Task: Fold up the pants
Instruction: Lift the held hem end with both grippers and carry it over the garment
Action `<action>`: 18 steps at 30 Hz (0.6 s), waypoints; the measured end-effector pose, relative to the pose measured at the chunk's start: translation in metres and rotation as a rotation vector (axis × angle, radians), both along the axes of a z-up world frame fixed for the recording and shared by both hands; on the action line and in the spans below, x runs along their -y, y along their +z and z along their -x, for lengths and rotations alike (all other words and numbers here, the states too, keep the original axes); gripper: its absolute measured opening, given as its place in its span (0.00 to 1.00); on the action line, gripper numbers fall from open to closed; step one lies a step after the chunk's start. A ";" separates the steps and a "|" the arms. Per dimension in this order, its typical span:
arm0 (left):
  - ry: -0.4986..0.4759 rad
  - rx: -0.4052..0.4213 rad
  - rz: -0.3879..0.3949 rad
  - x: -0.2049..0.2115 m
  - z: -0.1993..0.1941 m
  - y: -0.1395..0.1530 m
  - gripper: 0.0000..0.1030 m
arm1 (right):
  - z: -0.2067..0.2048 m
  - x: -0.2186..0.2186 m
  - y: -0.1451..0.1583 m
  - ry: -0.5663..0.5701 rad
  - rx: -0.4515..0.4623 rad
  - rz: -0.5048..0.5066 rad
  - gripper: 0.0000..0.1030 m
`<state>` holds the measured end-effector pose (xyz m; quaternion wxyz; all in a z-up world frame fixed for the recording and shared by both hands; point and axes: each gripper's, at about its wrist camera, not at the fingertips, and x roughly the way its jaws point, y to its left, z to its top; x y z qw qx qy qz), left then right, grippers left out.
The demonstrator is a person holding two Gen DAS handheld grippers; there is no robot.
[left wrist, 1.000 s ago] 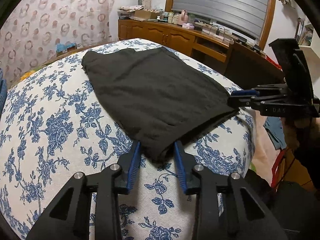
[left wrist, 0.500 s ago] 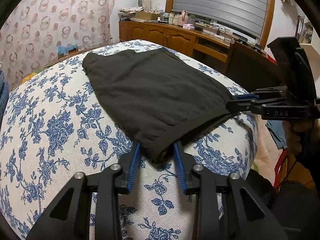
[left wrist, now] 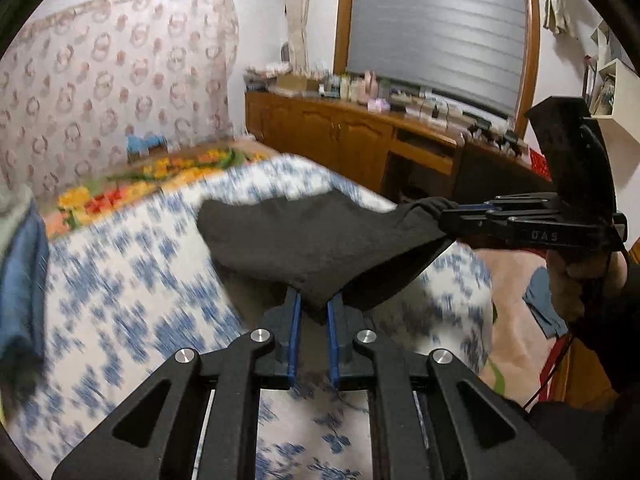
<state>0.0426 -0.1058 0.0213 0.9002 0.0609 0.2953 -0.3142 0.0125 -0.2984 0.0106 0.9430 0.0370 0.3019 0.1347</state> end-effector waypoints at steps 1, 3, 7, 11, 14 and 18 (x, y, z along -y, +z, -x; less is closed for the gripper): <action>0.005 0.013 0.006 -0.003 -0.001 0.008 0.12 | 0.001 -0.001 0.010 0.006 0.025 0.001 0.10; 0.015 0.051 0.013 -0.009 -0.003 0.027 0.12 | 0.004 -0.004 0.031 0.021 0.073 0.007 0.10; 0.037 0.133 0.022 -0.024 0.000 0.061 0.12 | 0.015 -0.014 0.063 0.054 0.161 0.008 0.09; 0.062 0.176 0.035 -0.038 0.005 0.078 0.12 | 0.024 -0.021 0.077 0.085 0.212 -0.013 0.09; 0.078 0.161 0.044 -0.047 0.001 0.072 0.12 | 0.027 -0.026 0.078 0.105 0.227 -0.017 0.09; 0.089 0.097 0.033 -0.052 -0.012 0.044 0.12 | 0.006 -0.029 0.054 0.120 0.168 -0.011 0.09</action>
